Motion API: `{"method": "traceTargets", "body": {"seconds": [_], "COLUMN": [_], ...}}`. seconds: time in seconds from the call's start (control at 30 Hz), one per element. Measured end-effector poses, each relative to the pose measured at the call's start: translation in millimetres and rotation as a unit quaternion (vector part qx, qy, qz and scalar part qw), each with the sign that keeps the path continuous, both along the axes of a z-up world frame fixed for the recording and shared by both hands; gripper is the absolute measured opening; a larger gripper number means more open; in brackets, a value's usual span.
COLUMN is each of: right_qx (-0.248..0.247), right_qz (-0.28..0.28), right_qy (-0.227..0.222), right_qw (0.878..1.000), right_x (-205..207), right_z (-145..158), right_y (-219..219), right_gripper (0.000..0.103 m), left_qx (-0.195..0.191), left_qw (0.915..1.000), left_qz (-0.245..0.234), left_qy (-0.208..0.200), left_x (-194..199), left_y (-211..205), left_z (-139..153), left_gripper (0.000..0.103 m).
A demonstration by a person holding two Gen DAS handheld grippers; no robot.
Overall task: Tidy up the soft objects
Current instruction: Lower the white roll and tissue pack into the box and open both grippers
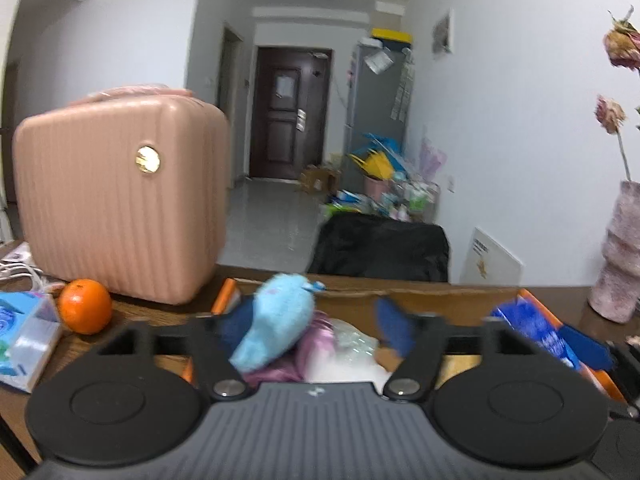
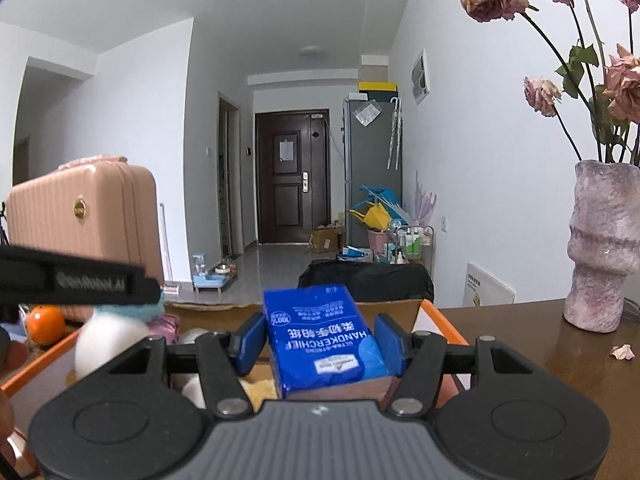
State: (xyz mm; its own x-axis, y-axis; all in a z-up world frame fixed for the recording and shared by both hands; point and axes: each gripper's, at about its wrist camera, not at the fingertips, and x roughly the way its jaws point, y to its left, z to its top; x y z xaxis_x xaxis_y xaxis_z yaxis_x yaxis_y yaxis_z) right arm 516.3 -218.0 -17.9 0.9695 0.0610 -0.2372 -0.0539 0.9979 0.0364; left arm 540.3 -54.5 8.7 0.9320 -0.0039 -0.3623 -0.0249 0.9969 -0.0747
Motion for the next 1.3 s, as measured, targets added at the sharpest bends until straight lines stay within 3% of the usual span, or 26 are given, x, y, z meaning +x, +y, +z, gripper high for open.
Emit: {"method": "traceTargets", "body": {"seconds": [0.07, 0.1, 0.17, 0.27, 0.8, 1.3], "right_qx": [0.005, 0.006, 0.004, 0.013, 0.017, 0.000], "right_qz": [0.005, 0.003, -0.005, -0.008, -0.025, -0.031], "right_qy": [0.003, 0.000, -0.007, -0.007, -0.026, -0.048], "right_qw": [1.000, 1.000, 1.000, 1.000, 0.999, 0.998], "right_x": [-1, -2, -5, -8, -17, -56], "right_z": [0, 0, 0, -1, -1, -1], "right_y": [-1, -1, -2, -5, -10, -13], "right_gripper": [0.069, 0.073, 0.091, 0.103, 0.103, 0.103], "left_qx": [0.007, 0.008, 0.008, 0.013, -0.001, 0.012], "left_qw": [0.9998, 0.9997, 0.9994, 0.9986, 0.9979, 0.9967], "left_qz": [0.015, 0.017, 0.023, 0.033, 0.056, 0.069], "left_qy": [-0.014, -0.018, -0.026, -0.039, -0.032, -0.041], "left_x": [-4, -5, -8, -11, -12, -46], "left_y": [1, 2, 2, 1, 9, 23], "left_z": [1, 2, 3, 5, 2, -2], "left_gripper": [0.090, 0.101, 0.103, 0.103, 0.103, 0.103]}}
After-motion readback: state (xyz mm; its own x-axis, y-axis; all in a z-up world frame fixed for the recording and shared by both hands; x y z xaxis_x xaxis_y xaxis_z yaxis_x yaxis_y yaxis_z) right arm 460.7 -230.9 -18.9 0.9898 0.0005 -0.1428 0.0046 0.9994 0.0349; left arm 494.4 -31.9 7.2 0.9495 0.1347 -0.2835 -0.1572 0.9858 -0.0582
